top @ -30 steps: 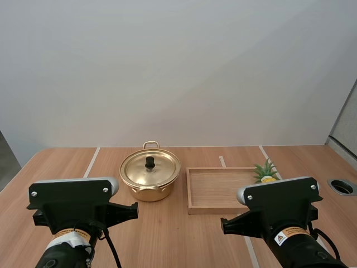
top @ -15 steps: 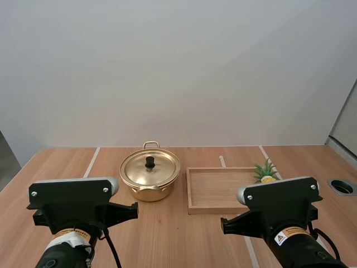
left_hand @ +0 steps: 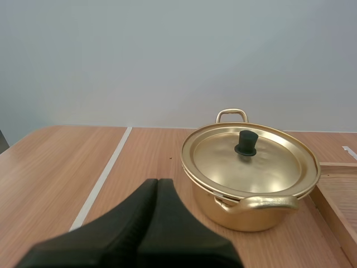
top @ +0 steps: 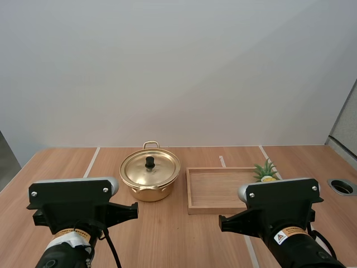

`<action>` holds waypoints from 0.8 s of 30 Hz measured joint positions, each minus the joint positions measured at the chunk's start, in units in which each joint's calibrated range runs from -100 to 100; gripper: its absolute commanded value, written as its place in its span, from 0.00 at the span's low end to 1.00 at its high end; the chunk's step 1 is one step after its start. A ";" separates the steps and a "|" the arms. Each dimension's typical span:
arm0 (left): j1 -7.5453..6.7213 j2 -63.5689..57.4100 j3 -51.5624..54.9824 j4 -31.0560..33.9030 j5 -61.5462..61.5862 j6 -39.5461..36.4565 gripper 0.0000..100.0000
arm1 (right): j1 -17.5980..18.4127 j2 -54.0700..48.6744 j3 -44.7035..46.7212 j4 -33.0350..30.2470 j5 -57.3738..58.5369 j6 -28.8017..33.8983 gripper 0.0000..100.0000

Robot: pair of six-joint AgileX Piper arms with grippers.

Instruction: Open the pot, put the pineapple inside, and close it

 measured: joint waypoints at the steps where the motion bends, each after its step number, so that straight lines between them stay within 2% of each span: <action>1: 0.00 0.00 0.00 0.00 0.00 0.00 0.00 | 0.00 0.00 0.00 0.00 0.00 0.00 0.00; 8: 0.00 0.00 0.00 0.00 -0.65 0.00 0.00 | 0.00 0.00 0.00 0.00 -0.24 0.00 0.00; 11: 0.00 0.00 0.00 0.00 -4.26 0.00 0.00 | 0.00 0.00 0.00 0.03 -4.14 0.00 0.00; 17: 0.00 0.00 0.12 0.00 -22.66 1.15 0.00 | 0.00 0.00 0.00 0.12 -18.38 0.00 0.00; 21: 0.00 0.00 0.12 0.00 -34.12 1.45 0.00 | 0.00 0.00 -0.18 0.12 -19.85 0.00 0.00; 24: 0.00 0.00 0.12 0.00 -37.55 1.45 0.00 | 0.00 -0.11 -3.60 0.12 -19.94 0.00 0.00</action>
